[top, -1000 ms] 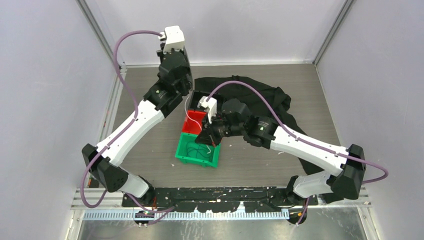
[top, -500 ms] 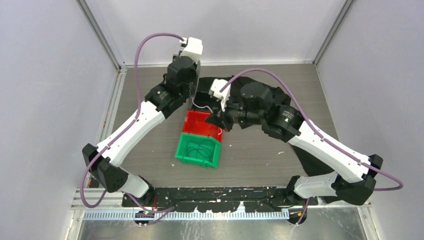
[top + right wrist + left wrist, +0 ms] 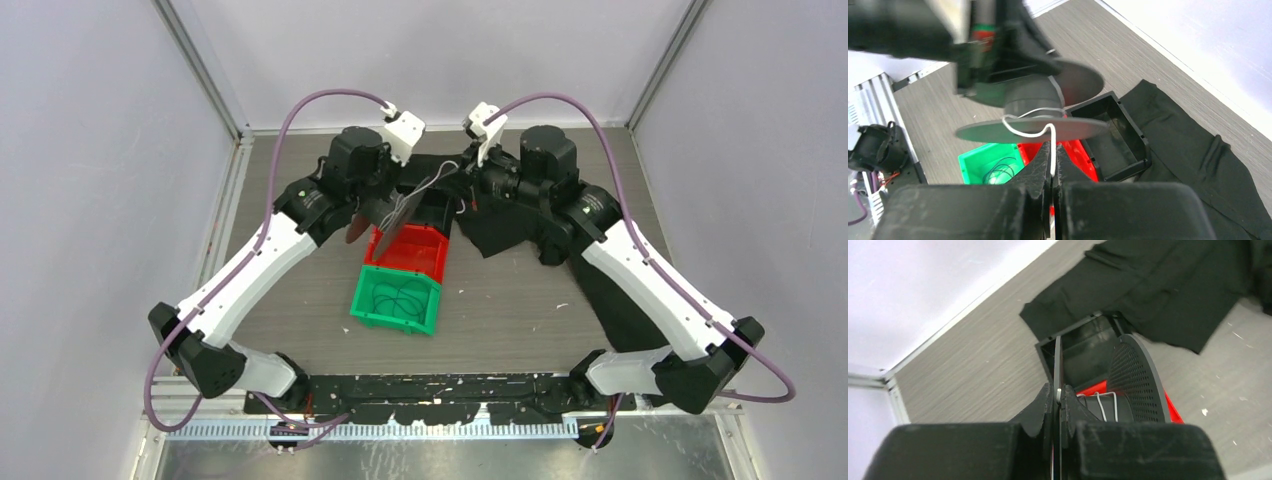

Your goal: Wrap the cables

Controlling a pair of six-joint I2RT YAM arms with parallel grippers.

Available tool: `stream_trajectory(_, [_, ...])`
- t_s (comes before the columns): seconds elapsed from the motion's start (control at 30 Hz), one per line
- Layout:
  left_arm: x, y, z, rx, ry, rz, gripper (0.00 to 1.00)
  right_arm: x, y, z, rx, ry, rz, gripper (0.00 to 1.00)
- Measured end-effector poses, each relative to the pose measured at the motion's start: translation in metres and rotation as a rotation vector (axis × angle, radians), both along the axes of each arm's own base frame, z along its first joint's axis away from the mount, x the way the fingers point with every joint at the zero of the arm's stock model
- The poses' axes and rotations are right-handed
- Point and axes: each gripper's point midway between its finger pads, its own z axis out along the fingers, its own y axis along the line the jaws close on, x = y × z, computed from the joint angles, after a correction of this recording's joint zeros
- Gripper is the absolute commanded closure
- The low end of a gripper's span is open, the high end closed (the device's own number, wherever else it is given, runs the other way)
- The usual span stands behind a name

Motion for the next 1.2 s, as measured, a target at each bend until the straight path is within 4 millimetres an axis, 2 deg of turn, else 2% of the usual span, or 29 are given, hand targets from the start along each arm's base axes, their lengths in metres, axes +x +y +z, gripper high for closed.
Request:
stream_trajectory(0.2, [-0.034, -0.016, -0.003, -0.031, 0.071, -0.193, 1.0, 0.032, -0.016, -0.021, 0.002, 0.055, -0.059, 1.0])
stream_trajectory(0.37, [-0.066, -0.029, -0.004, -0.054, 0.148, -0.359, 1.0, 0.048, -0.024, -0.071, -0.011, 0.178, -0.076, 1.0])
stream_trajectory(0.43, [-0.074, -0.033, -0.001, -0.07, 0.166, -0.403, 1.0, 0.047, -0.025, -0.095, -0.019, 0.242, -0.072, 0.99])
stream_trajectory(0.53, [-0.084, -0.037, 0.011, -0.107, 0.173, -0.459, 1.0, 0.04, -0.025, -0.117, -0.025, 0.305, -0.053, 0.96])
stream_trajectory(0.6, [-0.09, -0.037, 0.023, -0.139, 0.159, -0.489, 1.0, 0.035, -0.023, -0.123, -0.022, 0.327, -0.036, 0.91])
stream_trajectory(0.67, [-0.094, -0.034, 0.037, -0.178, 0.136, -0.504, 1.0, 0.032, -0.022, -0.125, -0.017, 0.334, -0.018, 0.79])
stream_trajectory(0.73, [-0.099, -0.029, 0.05, -0.214, 0.115, -0.508, 1.0, 0.03, -0.02, -0.127, -0.008, 0.341, -0.006, 0.72])
stream_trajectory(0.9, [-0.104, -0.022, 0.083, -0.302, 0.048, -0.5, 1.0, 0.026, -0.02, -0.134, 0.02, 0.352, -0.013, 0.62])
stream_trajectory(1.03, [-0.103, -0.021, 0.103, -0.351, 0.012, -0.478, 1.0, 0.023, -0.021, -0.136, 0.069, 0.358, -0.033, 0.57])
stream_trajectory(1.2, [-0.096, -0.017, 0.116, -0.395, -0.017, -0.42, 1.0, 0.026, -0.019, -0.13, 0.118, 0.361, -0.054, 0.55])
